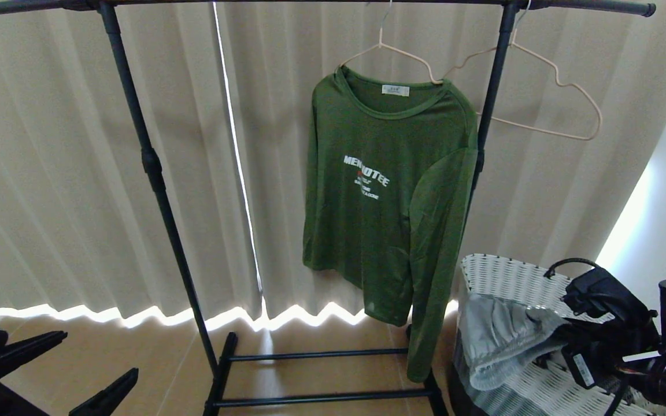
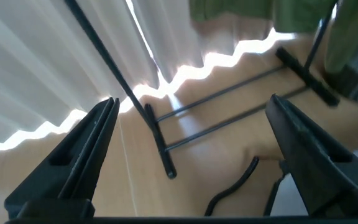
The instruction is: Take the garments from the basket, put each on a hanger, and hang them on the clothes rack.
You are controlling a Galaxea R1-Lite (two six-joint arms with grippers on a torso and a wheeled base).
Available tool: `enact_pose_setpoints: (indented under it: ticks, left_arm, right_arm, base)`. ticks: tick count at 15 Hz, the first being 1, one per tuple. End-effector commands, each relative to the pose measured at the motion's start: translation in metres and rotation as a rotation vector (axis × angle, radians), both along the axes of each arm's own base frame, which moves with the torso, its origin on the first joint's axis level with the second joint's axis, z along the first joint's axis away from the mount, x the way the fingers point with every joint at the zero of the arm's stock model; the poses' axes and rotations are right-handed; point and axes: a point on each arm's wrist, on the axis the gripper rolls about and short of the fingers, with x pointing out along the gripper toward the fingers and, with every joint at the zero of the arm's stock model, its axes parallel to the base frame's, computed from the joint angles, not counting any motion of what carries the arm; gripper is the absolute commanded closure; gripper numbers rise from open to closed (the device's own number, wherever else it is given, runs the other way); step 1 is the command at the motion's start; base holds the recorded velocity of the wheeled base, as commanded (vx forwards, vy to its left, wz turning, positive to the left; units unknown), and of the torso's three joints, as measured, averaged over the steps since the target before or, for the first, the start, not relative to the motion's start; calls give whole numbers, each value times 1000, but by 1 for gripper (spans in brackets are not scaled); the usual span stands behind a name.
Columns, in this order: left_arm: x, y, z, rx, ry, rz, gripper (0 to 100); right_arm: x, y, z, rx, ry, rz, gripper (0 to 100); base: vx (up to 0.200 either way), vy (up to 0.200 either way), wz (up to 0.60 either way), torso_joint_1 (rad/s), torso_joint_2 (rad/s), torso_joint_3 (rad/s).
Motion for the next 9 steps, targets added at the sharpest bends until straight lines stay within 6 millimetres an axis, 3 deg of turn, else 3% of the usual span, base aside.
enact_pose_setpoints:
  ticks: [1, 5, 6, 9]
  left_arm:
    - [8, -7, -8, 44, 66, -56, 0]
    - [19, -22, 8, 22, 31, -182, 0]
    - [19, -30, 16, -10, 13, -285, 0]
    - [30, -47, 28, -27, 15, -385, 0]
  right_arm:
    - [10, 19, 18, 56, -71, 128, 100]
    - [22, 51, 51, 147, -182, 297, 100]
    - [24, 68, 66, 212, -223, 345, 100]
    - [18, 100, 89, 399, -249, 413, 100]
  base:
    - [0, 0, 0, 0, 0, 0]
    - [0, 0, 0, 0, 0, 0]
    - [0, 0, 0, 0, 0, 0]
    - [0, 0, 0, 0, 0, 0]
